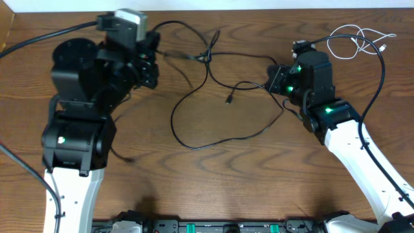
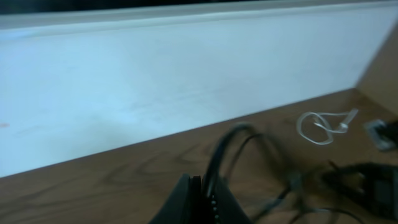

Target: Untangle cables

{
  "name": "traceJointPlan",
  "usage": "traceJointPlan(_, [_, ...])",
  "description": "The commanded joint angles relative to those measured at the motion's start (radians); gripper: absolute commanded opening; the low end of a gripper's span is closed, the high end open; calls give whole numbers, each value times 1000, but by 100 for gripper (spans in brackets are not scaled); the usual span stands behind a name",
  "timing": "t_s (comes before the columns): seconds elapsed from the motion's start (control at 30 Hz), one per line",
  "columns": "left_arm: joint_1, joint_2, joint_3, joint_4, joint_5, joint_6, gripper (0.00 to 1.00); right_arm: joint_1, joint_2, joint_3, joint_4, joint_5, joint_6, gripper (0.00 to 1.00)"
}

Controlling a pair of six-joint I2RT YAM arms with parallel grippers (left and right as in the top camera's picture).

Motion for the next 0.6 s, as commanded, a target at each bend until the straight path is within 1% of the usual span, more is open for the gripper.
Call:
traceJointPlan(0.0, [68, -22, 37, 7, -128, 22, 8, -10, -10, 3, -89, 291, -26, 1])
traceJointPlan(0.1, [142, -23, 37, 19, -151, 26, 7, -57, -10, 3, -169, 350, -27, 1])
traceJointPlan(0.2, [228, -23, 37, 31, -181, 29, 7, -132, -10, 3, -218, 341, -26, 1])
traceJointPlan(0.33, [360, -22, 37, 53, -182, 28, 7, -243, -10, 1, -275, 330, -29, 1])
traceJointPlan(0.4, [416, -22, 37, 63, -182, 24, 7, -293, -10, 0, -296, 304, -61, 1])
traceJointPlan(0.47, [461, -23, 37, 67, -174, 7, 7, -332, -10, -1, -311, 293, -89, 1])
traceJointPlan(0.57, [483, -20, 37, 65, -95, 6, 7, -360, -10, -1, -317, 293, -129, 1])
